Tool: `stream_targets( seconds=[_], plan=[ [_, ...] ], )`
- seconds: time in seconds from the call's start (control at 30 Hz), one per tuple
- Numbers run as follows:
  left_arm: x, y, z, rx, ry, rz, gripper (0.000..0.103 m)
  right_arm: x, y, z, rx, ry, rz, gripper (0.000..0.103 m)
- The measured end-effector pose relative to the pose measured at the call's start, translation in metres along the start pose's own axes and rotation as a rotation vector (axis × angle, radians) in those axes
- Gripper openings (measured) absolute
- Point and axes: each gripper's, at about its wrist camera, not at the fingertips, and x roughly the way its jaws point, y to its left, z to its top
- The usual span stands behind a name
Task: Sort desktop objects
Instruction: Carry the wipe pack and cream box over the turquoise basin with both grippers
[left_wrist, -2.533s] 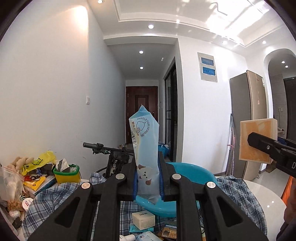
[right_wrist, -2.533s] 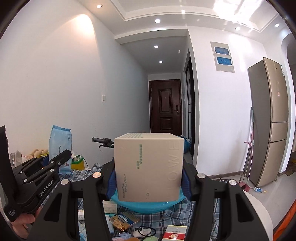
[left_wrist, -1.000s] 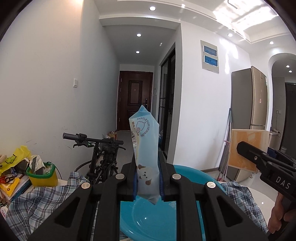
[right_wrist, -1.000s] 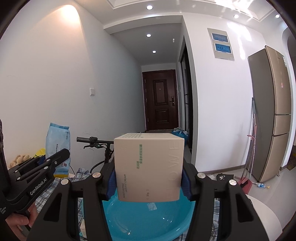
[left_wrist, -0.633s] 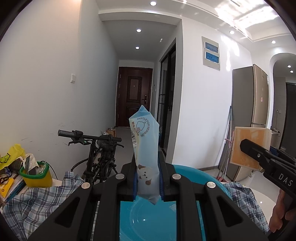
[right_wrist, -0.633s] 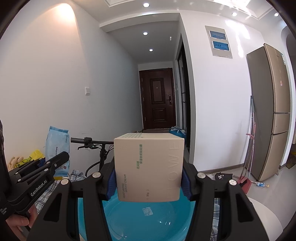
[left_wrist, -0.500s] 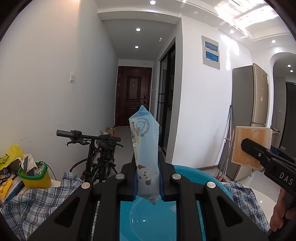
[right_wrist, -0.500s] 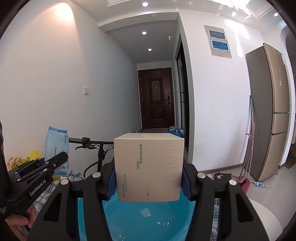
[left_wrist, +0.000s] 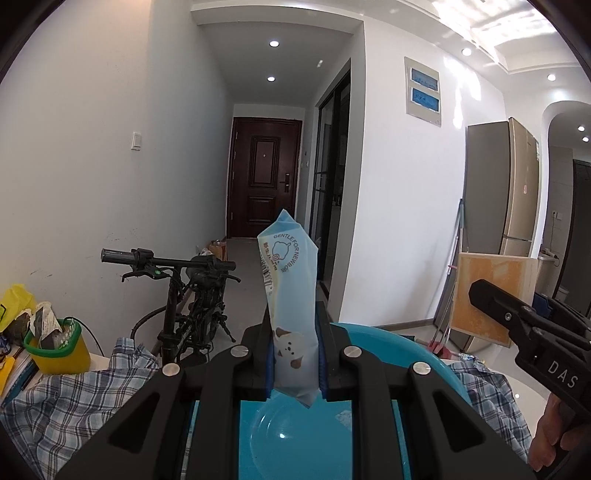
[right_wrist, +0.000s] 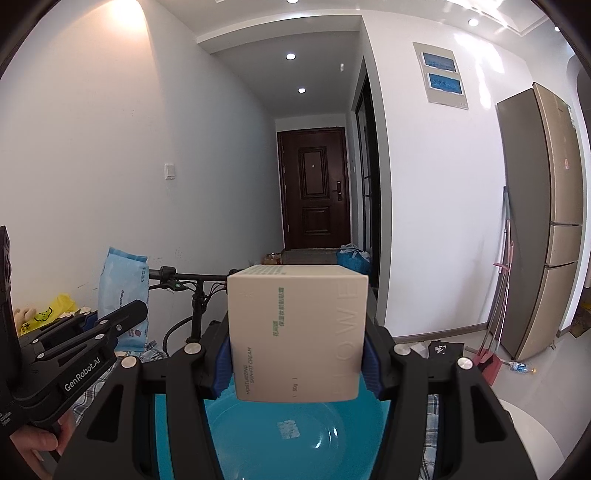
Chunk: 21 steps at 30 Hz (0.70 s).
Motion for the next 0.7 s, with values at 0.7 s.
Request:
stream_targets(
  seconds=[0.7],
  plan=[
    [0.097,0.009,-0.039,-0.051,0.484,-0.037,0.019,0.072,-0.006,-0.037,0.042,0.431,0.111,0.055]
  ],
)
